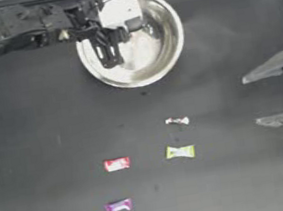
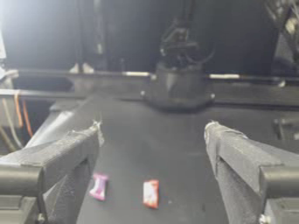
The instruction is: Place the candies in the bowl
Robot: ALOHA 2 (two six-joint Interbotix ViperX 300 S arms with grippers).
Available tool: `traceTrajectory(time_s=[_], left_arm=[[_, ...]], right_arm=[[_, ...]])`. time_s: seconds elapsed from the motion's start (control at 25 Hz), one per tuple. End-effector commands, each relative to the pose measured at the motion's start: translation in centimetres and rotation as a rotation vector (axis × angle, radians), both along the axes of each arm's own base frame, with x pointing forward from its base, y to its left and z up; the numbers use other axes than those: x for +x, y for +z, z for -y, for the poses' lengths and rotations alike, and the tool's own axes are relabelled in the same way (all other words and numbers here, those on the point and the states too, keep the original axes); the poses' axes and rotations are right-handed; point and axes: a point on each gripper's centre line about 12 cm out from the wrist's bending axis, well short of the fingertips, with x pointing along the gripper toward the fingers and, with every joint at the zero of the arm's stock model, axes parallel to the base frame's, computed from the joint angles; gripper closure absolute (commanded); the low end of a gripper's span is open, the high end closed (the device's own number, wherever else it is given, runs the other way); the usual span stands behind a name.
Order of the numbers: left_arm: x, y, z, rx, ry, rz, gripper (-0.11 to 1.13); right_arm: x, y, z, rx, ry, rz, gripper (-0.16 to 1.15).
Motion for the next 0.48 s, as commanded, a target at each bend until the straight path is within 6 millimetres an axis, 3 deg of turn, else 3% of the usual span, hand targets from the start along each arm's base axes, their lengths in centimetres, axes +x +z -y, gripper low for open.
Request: traceTrajectory(time_s=[0.04,0.16,0.32,0.48], left_arm=[[0.5,2.9,-0.4,0.054,-0.011,0.078,0.28],[0.6,3.0,-0.5,0.058,-0.008,0.088,-0.08],[0.4,3.8,-0.4,0.067,-0.007,0.106,0.08],[-0.1,6.3,1.6,0.068,-0.03,0.155,0.08]], right_arm=[[0.2,0.2,0.0,0.003,0.001,0.006,-0.02],[0.0,0.2,0.0,0.001,-0.001,0.008,-0.02],[-0.2,0.2,0.0,0.003,0.001,0.014,-0.02],[-0.2,0.2,0.0,0.003,0.001,0.014,-0.02]])
